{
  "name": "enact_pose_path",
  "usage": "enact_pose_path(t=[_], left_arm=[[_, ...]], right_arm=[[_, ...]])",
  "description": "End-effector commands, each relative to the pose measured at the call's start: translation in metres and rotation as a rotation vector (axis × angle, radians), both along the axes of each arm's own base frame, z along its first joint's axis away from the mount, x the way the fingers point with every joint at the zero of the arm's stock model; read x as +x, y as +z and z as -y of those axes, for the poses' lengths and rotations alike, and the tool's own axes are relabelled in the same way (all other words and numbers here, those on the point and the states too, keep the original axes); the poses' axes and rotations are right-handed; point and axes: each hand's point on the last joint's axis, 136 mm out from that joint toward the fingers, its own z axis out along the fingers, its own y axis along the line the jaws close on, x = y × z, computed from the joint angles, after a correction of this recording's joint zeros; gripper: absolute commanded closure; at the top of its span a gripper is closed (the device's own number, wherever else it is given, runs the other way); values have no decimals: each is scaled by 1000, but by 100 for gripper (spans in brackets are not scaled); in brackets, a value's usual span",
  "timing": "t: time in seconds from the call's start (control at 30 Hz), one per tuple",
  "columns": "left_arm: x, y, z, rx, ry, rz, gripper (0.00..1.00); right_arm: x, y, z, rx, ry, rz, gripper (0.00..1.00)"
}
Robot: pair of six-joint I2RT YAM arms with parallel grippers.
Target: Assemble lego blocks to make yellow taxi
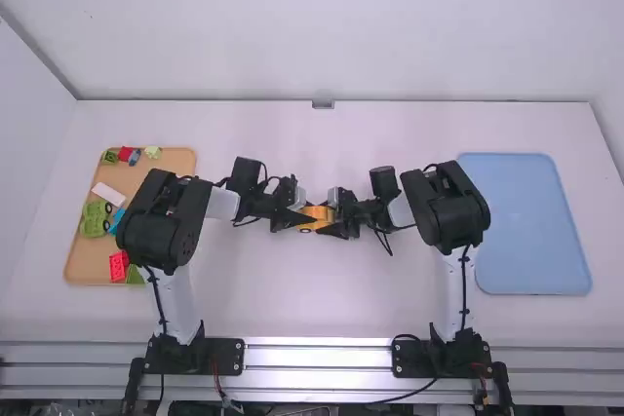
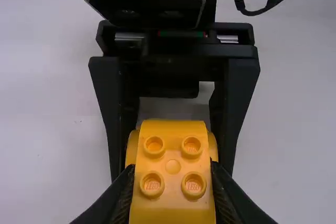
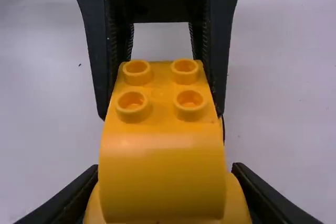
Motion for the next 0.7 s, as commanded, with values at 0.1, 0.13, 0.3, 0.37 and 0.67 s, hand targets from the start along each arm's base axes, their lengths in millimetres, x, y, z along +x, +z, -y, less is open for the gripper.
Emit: enact_pose_path(t=[0.1,0.13,0.3,0.37,0.67], left_arm=[[-14,-38,-14,147,45,-70,98],[-16,-37,-11,144,37,-72,98],[-23,-46,-6,199,23,-85,98],[-26,-51,-4,231,19,-85,98],[-35,-72,-3,368,53,-100,98]], right_arm=[[-3,-9,0,-24,-10,-33,45],[-3,-9,0,-24,-10,-32,45],[-3,-9,0,-24,-10,-31,45],[-3,-9,0,-23,-10,-30,45],[-2,-9,0,-26,-13,-25,45]])
